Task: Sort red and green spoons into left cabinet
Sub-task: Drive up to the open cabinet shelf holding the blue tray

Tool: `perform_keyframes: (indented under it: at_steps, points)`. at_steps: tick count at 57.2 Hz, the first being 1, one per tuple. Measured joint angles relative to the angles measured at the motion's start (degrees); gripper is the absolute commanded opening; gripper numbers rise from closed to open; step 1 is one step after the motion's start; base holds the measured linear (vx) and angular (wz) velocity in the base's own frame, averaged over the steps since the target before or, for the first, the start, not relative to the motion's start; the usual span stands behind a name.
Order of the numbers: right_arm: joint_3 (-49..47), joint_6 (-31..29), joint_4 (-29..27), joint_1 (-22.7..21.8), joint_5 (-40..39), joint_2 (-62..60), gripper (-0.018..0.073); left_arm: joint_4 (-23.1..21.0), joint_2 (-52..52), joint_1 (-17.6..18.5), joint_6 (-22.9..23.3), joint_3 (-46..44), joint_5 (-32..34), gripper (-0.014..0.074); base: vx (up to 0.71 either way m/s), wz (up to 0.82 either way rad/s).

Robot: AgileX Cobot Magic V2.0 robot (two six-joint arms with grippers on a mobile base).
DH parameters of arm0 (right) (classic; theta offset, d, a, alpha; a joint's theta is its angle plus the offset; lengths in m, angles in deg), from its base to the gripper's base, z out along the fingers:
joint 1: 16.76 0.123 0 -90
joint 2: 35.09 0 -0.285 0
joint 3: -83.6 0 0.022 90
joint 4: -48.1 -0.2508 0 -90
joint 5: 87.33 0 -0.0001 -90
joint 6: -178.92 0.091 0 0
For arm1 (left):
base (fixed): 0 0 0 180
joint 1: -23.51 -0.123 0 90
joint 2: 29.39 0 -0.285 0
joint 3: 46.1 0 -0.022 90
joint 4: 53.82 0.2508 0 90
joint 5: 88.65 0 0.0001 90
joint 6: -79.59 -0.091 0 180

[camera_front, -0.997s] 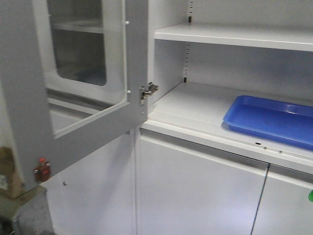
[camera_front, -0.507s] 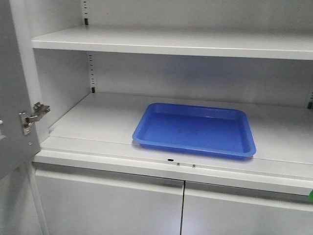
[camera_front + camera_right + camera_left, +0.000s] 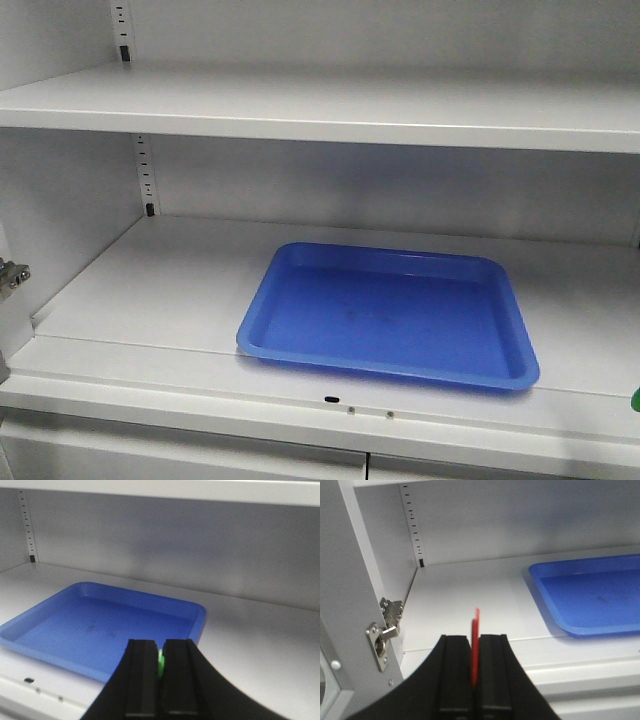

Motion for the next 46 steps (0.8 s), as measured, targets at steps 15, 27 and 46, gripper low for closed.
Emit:
perform_keyframes:
  at_steps: [15,27,46]
  points:
    - [0.0,0.0,0.0,0.0,0.0,0.0,-0.0004,0.0,0.0,0.0,0.0,0.0,0.0,-0.0001,0.21,0.06]
    - [0.0,0.0,0.0,0.0,0.0,0.0,-0.0004,0.0,0.0,0.0,0.0,0.0,0.0,-0.0001,0.17,-0.14]
    - [0.0,0.0,0.0,0.0,0.0,0.0,-0.0004,0.0,0.0,0.0,0.0,0.0,0.0,-0.0001,0.12,-0.24]
